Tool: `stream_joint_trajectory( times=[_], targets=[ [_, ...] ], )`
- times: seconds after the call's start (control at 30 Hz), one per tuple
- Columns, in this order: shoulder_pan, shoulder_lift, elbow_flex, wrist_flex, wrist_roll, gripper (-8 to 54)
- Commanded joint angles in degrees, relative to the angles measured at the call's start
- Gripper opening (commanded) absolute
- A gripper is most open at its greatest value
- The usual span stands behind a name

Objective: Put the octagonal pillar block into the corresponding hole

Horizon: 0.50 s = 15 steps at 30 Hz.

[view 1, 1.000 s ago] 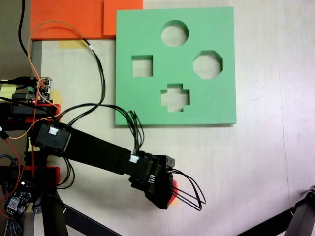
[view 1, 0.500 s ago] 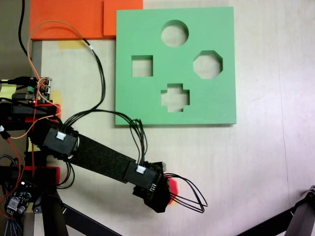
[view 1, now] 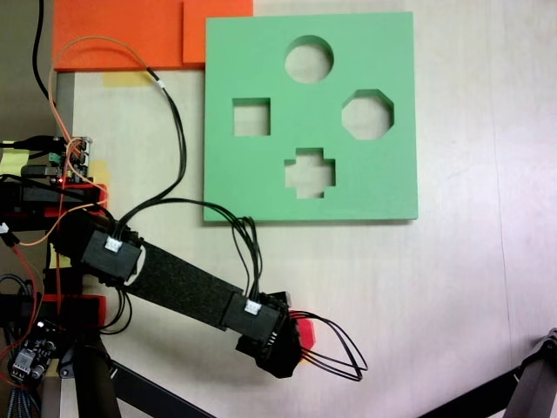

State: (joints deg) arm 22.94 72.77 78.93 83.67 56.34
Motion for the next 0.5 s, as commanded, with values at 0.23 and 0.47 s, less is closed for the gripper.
stream_joint_trajectory(
  times=[0.23, 0.47],
  targets=[
    [0.53, 0.18, -0.35, -1.32, 0.62, 27.4],
    [-0.09, 4.48, 2.02, -1.23, 2.9, 19.2]
  ],
)
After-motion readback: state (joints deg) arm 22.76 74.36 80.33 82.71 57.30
